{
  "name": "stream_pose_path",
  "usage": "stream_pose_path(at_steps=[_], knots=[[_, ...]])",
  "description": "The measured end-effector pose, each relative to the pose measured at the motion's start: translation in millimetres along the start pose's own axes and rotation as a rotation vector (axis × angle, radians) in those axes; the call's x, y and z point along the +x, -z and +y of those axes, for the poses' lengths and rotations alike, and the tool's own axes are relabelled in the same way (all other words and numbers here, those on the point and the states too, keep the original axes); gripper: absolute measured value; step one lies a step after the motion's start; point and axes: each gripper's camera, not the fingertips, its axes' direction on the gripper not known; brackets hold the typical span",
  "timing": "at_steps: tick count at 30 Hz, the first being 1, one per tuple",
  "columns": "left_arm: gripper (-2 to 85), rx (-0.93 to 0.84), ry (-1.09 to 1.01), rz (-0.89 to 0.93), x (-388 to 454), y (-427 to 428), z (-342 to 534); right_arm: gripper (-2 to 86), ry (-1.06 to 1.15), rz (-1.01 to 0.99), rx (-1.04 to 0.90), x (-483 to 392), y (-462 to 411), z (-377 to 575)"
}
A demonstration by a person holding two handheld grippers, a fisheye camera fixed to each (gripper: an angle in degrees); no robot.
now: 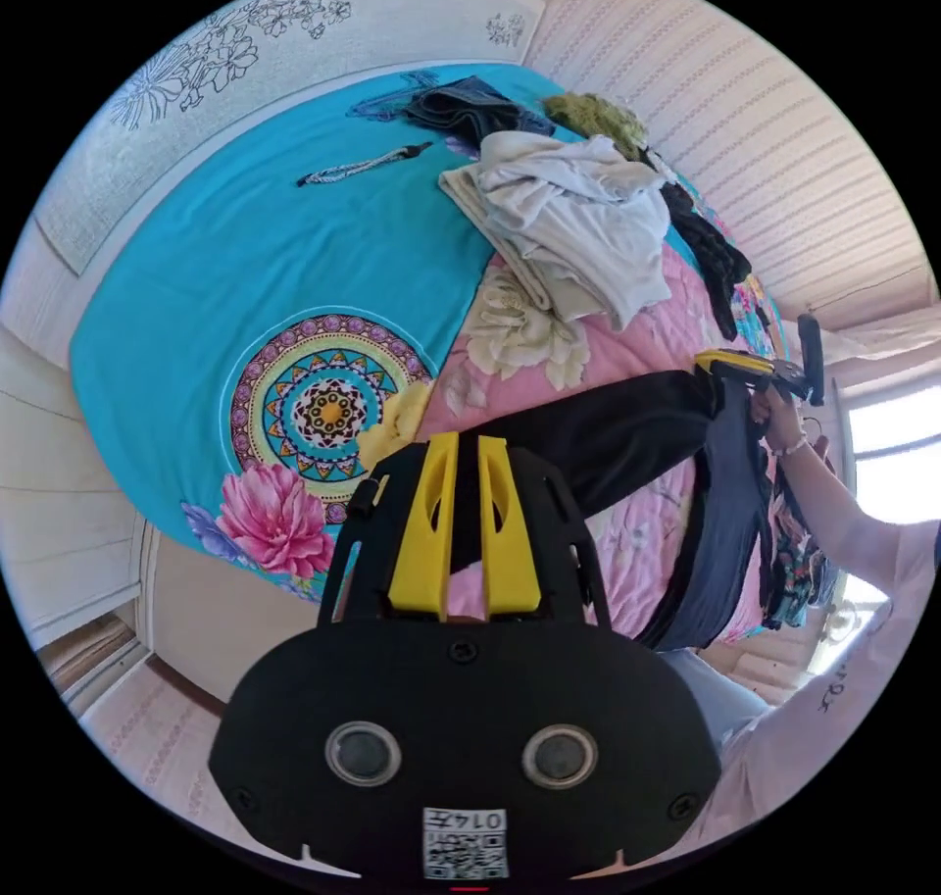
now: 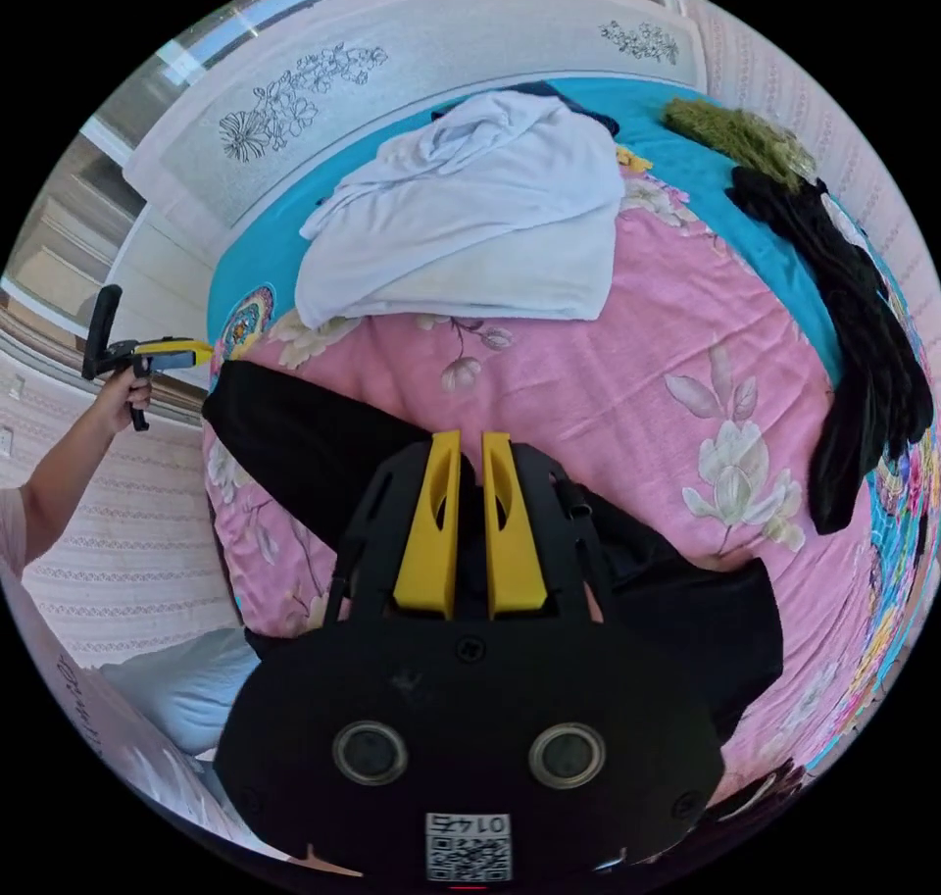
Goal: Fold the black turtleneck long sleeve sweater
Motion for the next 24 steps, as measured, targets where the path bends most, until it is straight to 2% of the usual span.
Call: stream_pose_path(at_steps=[4,6,10,13,15,18,24], knots=[[1.4,-0.027,-0.181,-0.127,79,4,31,4.5,-0.127,-0.002,0.157,-3,10,106],[-0.1,-0.068,-0.222,-0.100,114,-8,42,4.9,-0.222,0.006,0.159,-5,4,161],[-0.7,-0.098,-0.346,0.154,211,-37,57,5.3,-0.459,0.085,0.082,-10,-13,295],[-0.3,-0.160,-0.536,0.240,307,-67,63,6.9,-0.662,0.195,0.018,-4,-17,390],[0.5,-0.206,-0.661,0.305,370,-85,67,7.7,-0.795,0.176,0.005,6,-17,449],[2.6,-0.269,-0.841,0.396,474,-110,73,8.0,-1.005,0.135,0.097,18,-5,548],[4.9,-0.331,-1.094,0.542,677,-157,82,7.9,-1.376,0.226,0.256,19,7,736]])
